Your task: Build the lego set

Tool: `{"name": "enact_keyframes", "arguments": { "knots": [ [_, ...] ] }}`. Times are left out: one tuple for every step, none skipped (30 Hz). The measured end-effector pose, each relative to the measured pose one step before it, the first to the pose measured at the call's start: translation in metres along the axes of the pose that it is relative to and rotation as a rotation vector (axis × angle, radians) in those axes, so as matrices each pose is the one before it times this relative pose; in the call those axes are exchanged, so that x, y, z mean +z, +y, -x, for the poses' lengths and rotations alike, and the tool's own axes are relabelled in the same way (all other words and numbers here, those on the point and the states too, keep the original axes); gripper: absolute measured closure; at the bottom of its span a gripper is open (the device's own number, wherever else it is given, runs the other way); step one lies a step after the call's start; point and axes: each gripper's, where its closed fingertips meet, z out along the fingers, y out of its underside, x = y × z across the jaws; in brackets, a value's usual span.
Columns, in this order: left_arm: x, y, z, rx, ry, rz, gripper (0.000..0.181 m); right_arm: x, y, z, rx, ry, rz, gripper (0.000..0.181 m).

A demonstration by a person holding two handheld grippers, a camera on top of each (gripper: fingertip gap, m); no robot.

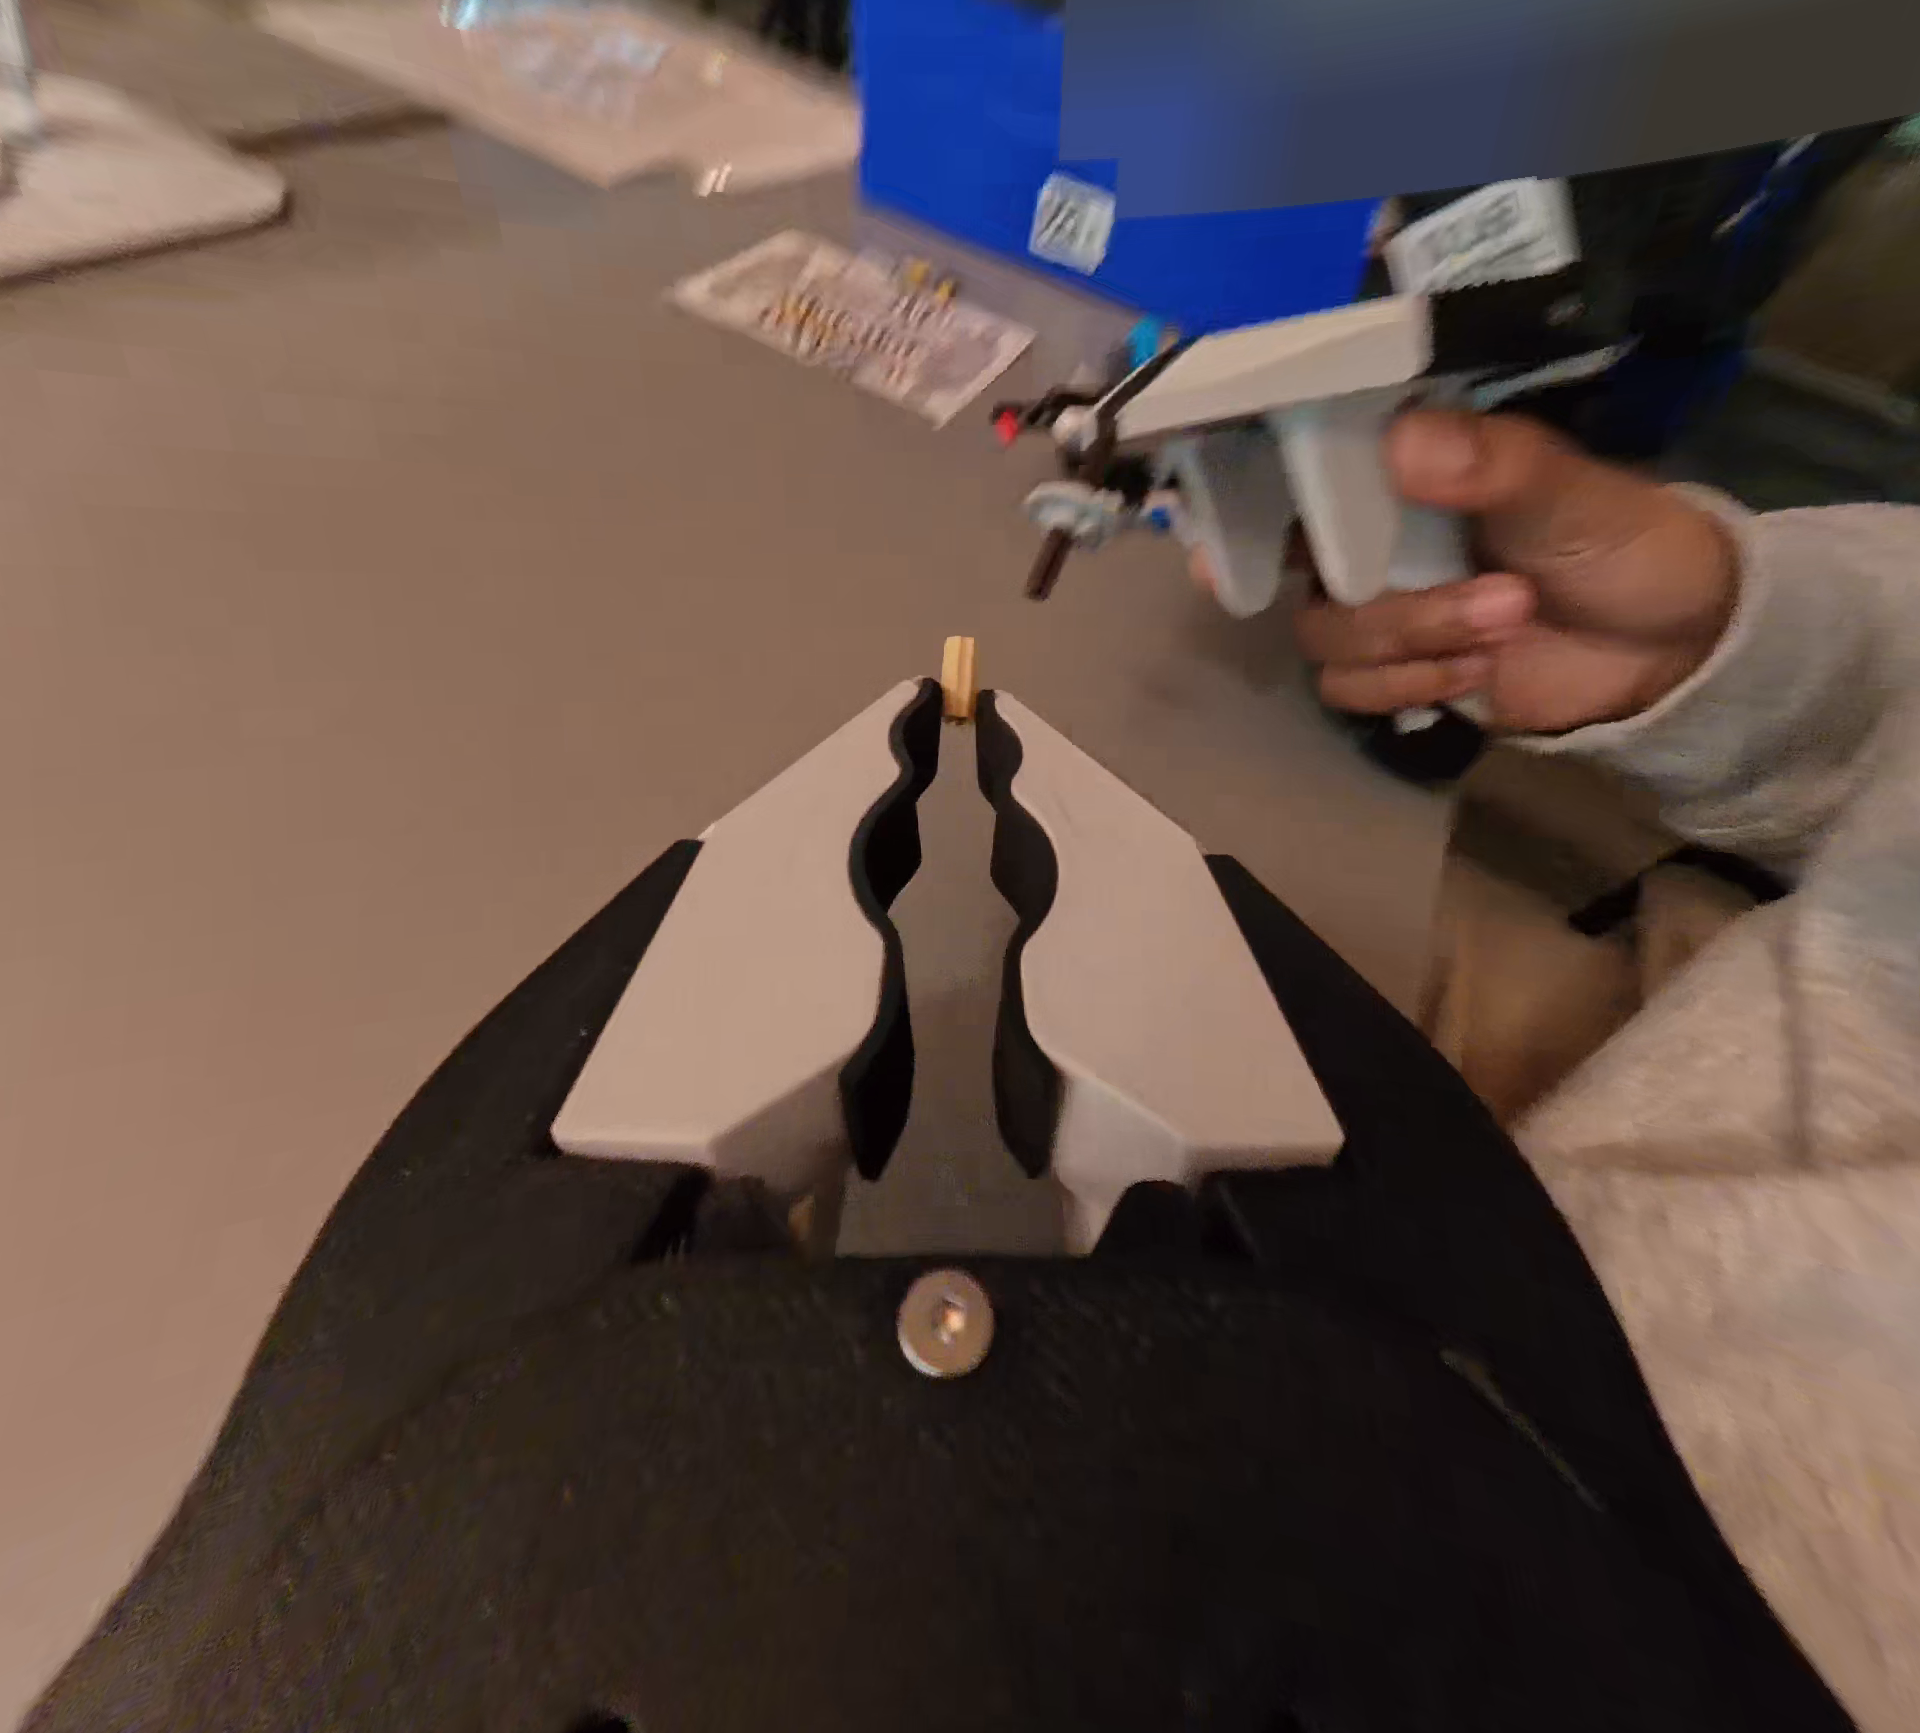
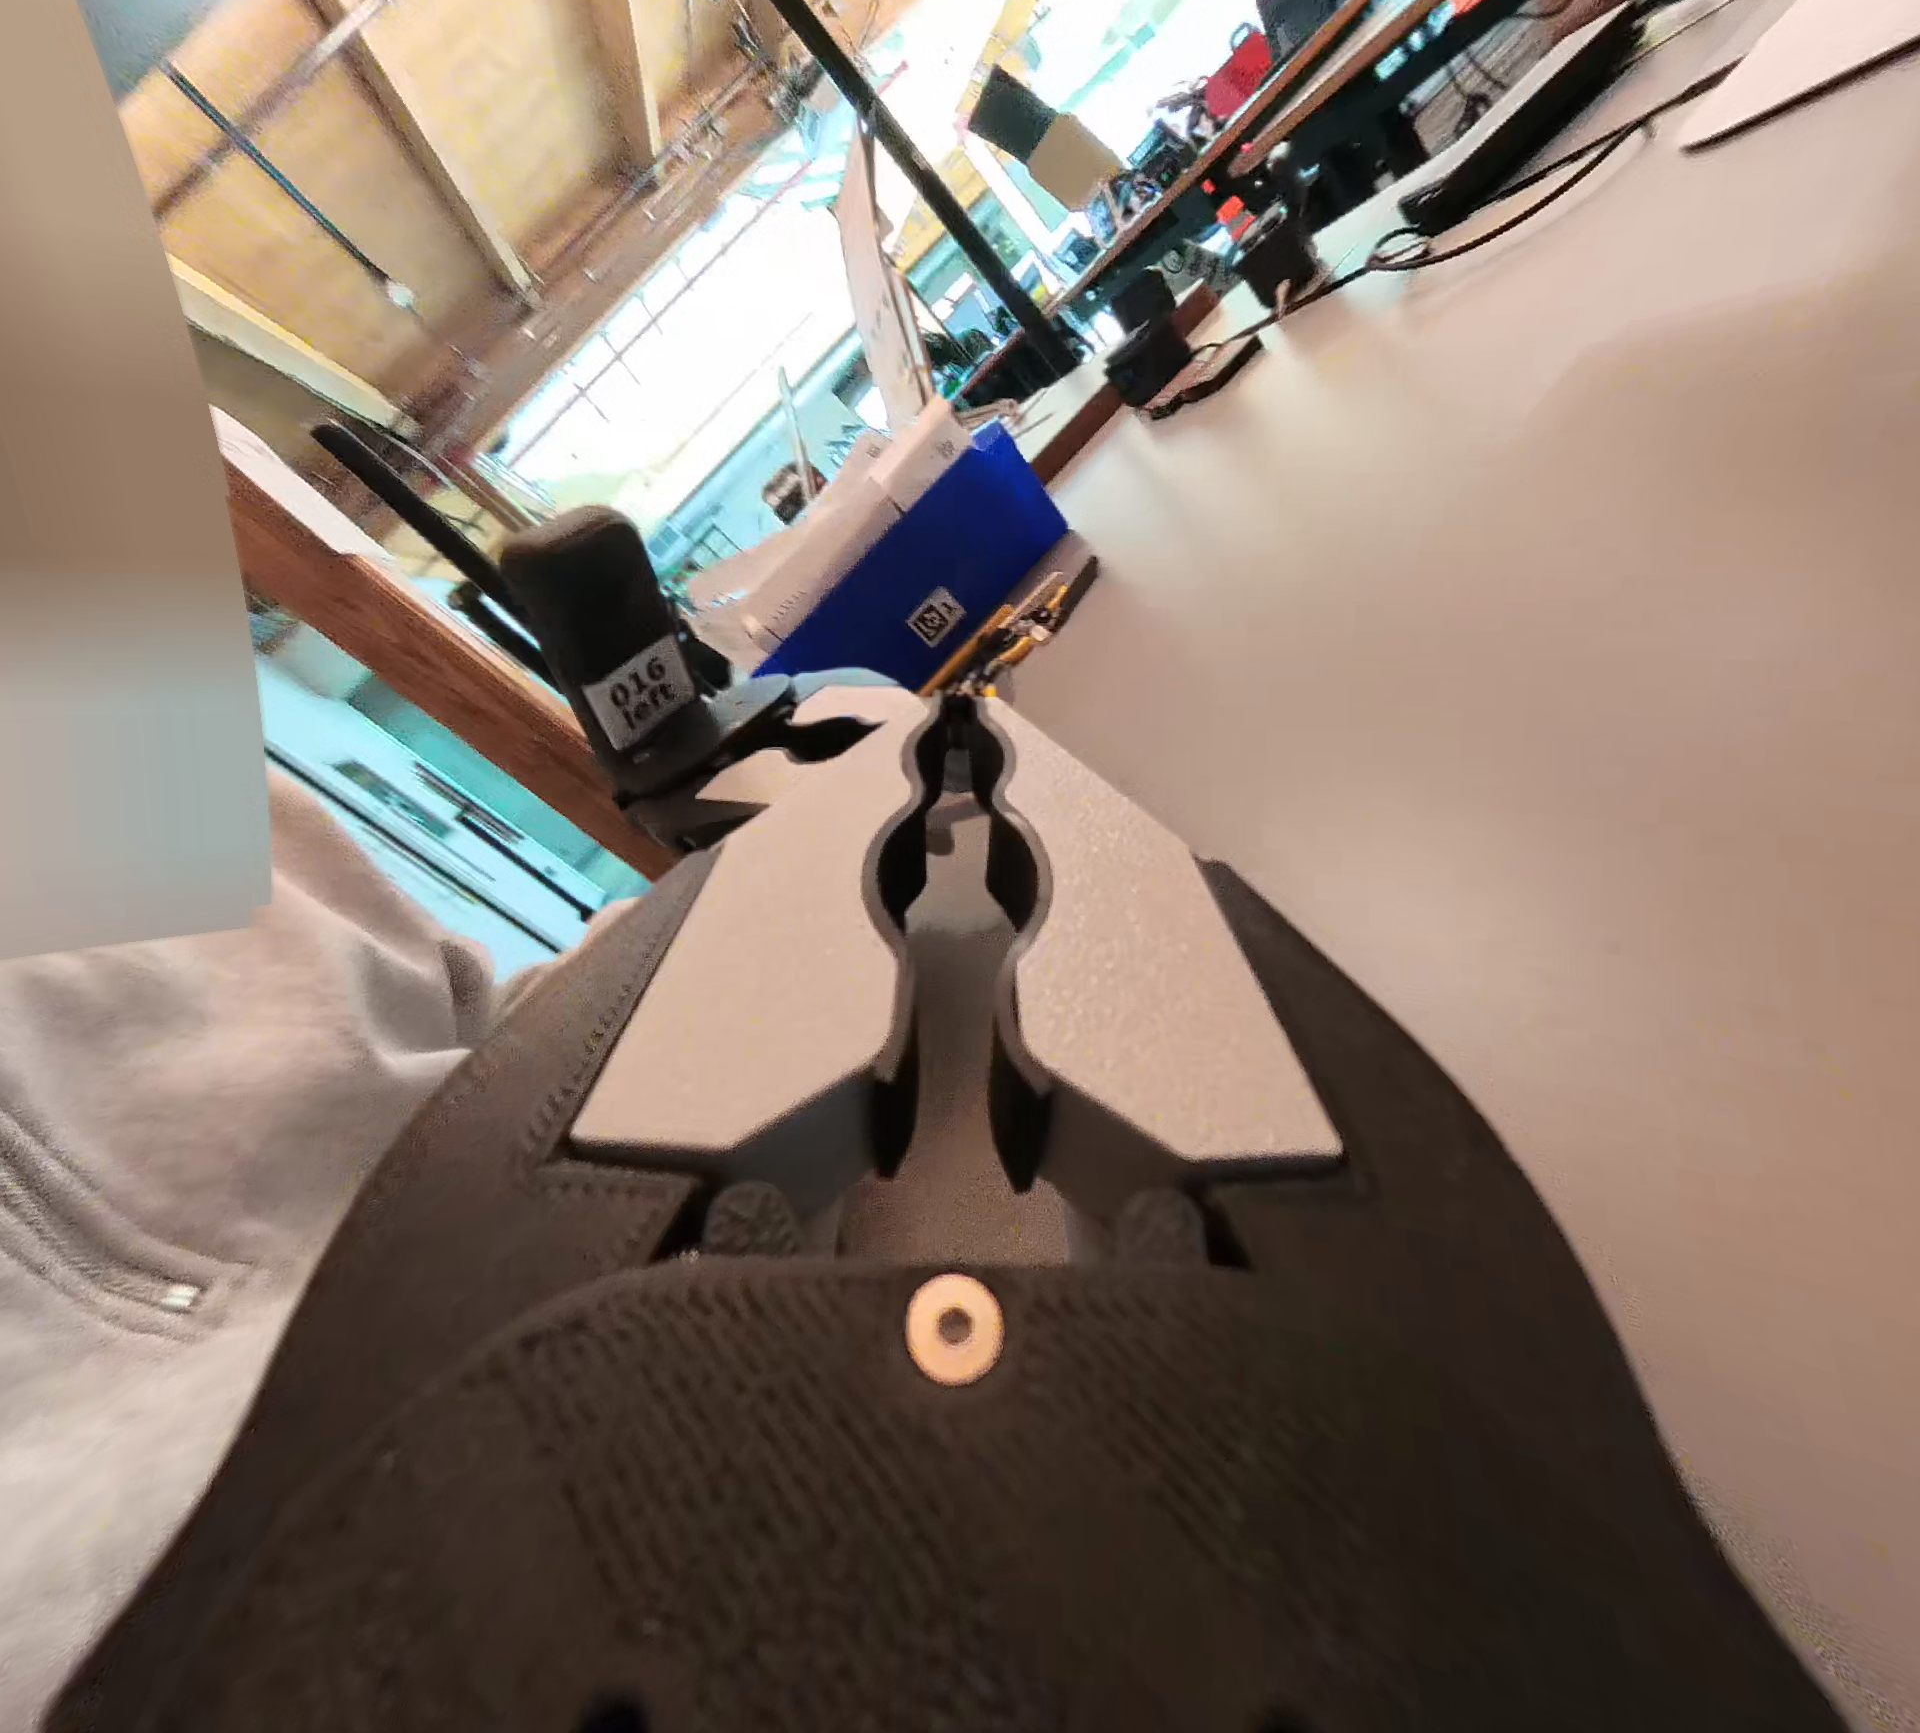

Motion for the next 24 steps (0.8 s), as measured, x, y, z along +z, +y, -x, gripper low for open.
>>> {"name": "enact_keyframes", "arguments": {
  "knots": [
    [-0.00292, -0.00723, -0.00200, 0.0151, 0.0107, -0.0537, 0.177, 0.00055, 0.00006, 0.00122, 0.0264, -0.0129, -0.0077, 0.179],
    [-0.00145, -0.00404, -0.00069, 0.0121, 0.0017, -0.0293, 0.177, 0.00039, 0.00043, 0.00058, 0.0157, -0.0068, -0.0048, 0.180],
    [-0.00101, -0.00301, -0.00268, 0.0140, 0.0140, -0.0225, 0.177, 0.00040, 0.00028, 0.00031, 0.0070, -0.0032, -0.0029, 0.180],
    [-0.00090, -0.00282, 0.00066, 0.0116, -0.0096, -0.0206, 0.177, 0.00005, 0.00006, 0.00043, 0.0010, -0.0015, -0.0016, 0.180],
    [-0.00015, -0.00090, 0.00106, 0.0051, -0.0101, -0.0064, 0.177, -0.00029, -0.00047, 0.00082, -0.0018, -0.0033, -0.0032, 0.180],
    [0.00058, 0.00054, -0.00261, 0.0060, 0.0171, 0.0044, 0.177, -0.00052, -0.00118, 0.00098, -0.0006, -0.0049, -0.0065, 0.180],
    [0.00105, 0.00088, -0.00166, 0.0043, 0.0106, 0.0079, 0.177, -0.00094, -0.00162, 0.00051, 0.0016, -0.0035, -0.0088, 0.180],
    [0.00084, 0.00078, -0.00100, 0.0034, 0.0055, 0.0070, 0.177, -0.00112, -0.00191, 0.00011, 0.0027, -0.0032, -0.0103, 0.180],
    [0.00067, 0.00042, -0.00190, 0.0060, 0.0112, 0.0036, 0.177, -0.00103, -0.00170, -0.00009, 0.0038, -0.0036, -0.0085, 0.180],
    [0.00033, -0.00047, -0.00064, 0.0070, 0.0009, -0.0026, 0.177, -0.00060, -0.00043, -0.00071, 0.0038, -0.0007, -0.0004, 0.180],
    [0.00026, -0.00059, -0.00072, 0.0062, 0.0010, -0.0036, 0.177, -0.00010, 0.00080, -0.00135, 0.0029, 0.0025, 0.0058, 0.179],
    [0.00074, 0.00084, -0.00184, 0.0067, 0.0093, 0.0069, 0.177, 0.00012, 0.00077, -0.00080, 0.0053, -0.0008, 0.0030, 0.180],
    [0.00085, 0.00091, -0.00124, 0.0068, 0.0042, 0.0076, 0.177, 0.00023, 0.00033, 0.00030, 0.0092, -0.0056, 0.0001, 0.180],
    [0.00061, 0.00057, -0.00122, 0.0084, 0.0027, 0.0052, 0.177, 0.00027, 0.00070, -0.00001, 0.0077, -0.0037, 0.0020, 0.179],
    [0.00043, 0.00047, -0.00015, 0.0050, -0.0037, 0.0037, 0.177, 0.00014, 0.00049, -0.00019, 0.0035, -0.0010, 0.0012, 0.180],
    [0.00019, 0.00000, 0.00107, -0.0009, -0.0085, 0.0003, 0.177, -0.00001, 0.00009, -0.00009, 0.0025, -0.0016, 0.0021, 0.180],
    [-0.00021, -0.00051, 0.00080, -0.0022, -0.0050, -0.0034, 0.177, 0.00000, 0.00022, -0.00023, 0.0002, 0.0003, 0.0038, 0.179],
    [-0.00018, -0.00023, 0.00048, -0.0036, -0.0008, -0.0025, 0.177, -0.00010, 0.00024, -0.00073, -0.0029, 0.0039, 0.0036, 0.179],
    [-0.00033, -0.00021, 0.00023, -0.0040, 0.0013, -0.0017, 0.177, 0.00008, 0.00046, -0.00021, -0.0035, 0.0023, 0.0032, 0.180],
    [-0.00039, -0.00040, 0.00010, -0.0018, 0.0007, -0.0036, 0.177, 0.00020, 0.00013, 0.00025, -0.0018, -0.0011, 0.0019, 0.179],
    [-0.00032, -0.00036, 0.00018, -0.0001, -0.0020, -0.0026, 0.178, 0.00016, 0.00028, 0.00026, -0.0011, -0.0009, 0.0021, 0.180],
    [-0.00023, -0.00010, 0.00005, 0.0014, -0.0022, -0.0014, 0.178, 0.00001, 0.00029, -0.00016, -0.0026, 0.0014, 0.0033, 0.180],
    [0.00004, 0.00002, -0.00021, 0.0030, -0.0015, 0.0006, 0.178, -0.00012, 0.00025, -0.00018, -0.0037, 0.0020, 0.0041, 0.179],
    [0.00003, 0.00021, -0.00025, 0.0038, -0.0018, 0.0011, 0.178, -0.00014, 0.00016, -0.00004, -0.0033, 0.0008, 0.0049, 0.179]
  ]
}}
